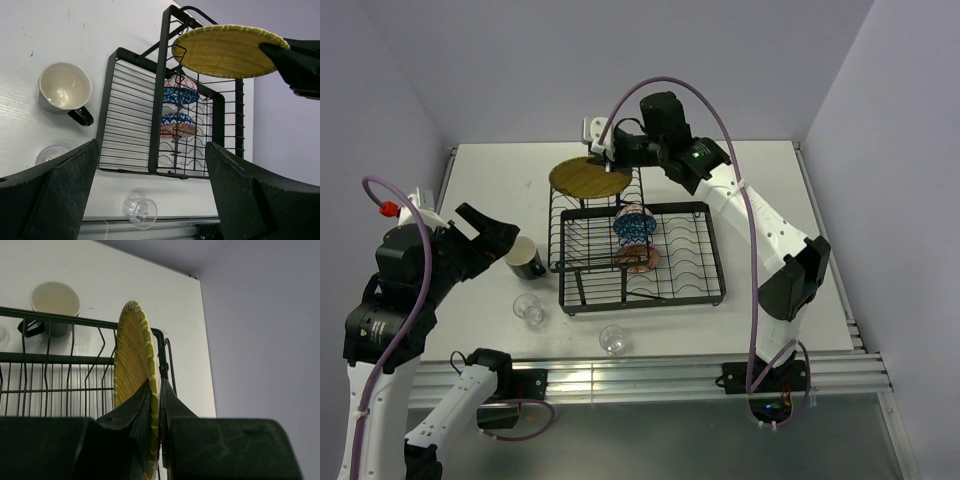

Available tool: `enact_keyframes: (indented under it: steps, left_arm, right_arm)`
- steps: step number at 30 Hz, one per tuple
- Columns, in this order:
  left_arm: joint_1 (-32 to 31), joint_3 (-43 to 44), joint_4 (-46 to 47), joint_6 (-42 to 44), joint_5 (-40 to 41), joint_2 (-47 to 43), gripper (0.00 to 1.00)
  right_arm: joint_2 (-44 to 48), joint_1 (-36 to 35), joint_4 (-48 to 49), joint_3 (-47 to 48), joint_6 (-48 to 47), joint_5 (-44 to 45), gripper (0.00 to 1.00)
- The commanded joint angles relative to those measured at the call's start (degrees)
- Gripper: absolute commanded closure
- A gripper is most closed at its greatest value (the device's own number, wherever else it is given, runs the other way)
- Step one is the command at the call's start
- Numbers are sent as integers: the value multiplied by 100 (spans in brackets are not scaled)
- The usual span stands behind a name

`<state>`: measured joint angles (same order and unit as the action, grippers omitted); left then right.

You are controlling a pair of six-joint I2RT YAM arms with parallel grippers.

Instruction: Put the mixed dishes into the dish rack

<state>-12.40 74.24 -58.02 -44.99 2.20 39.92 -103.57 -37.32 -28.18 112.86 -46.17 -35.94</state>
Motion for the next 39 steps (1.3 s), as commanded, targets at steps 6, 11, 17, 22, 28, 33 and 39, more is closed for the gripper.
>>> enact_keyframes:
  steps: [6, 11, 17, 22, 28, 33, 39]
  left_arm:
    - [10, -41, -8, -141, -123, -107, 7]
    - [10, -94, -104, -177, 43, -108, 4]
    - [10, -146, -377, -150, 229, 225, 2]
    - [10, -445, -298, -159, 0, 402, 2]
    - [10, -1173, 53, -501, -17, 376, 2]
    - [36, -1850, 212, -835, 280, 717, 3]
    - [396, -2036, 414, -1020, 677, 1316, 3]
  right_arm:
    - [170, -100, -179, 263, -867, 70, 100]
    - [144, -91, -381, 237, -762, 61, 100]
    - [477, -82, 400, -605, -68, 272, 67]
    - [566, -12, 577, -721, 196, 386, 35]
    - [926, 128, 1453, -1169, 844, 439, 4]
    - [1443, 111, 2491, -1723, 2065, 851, 0]
    - [2059, 102, 2469, -2233, 2762, 1397, 0]
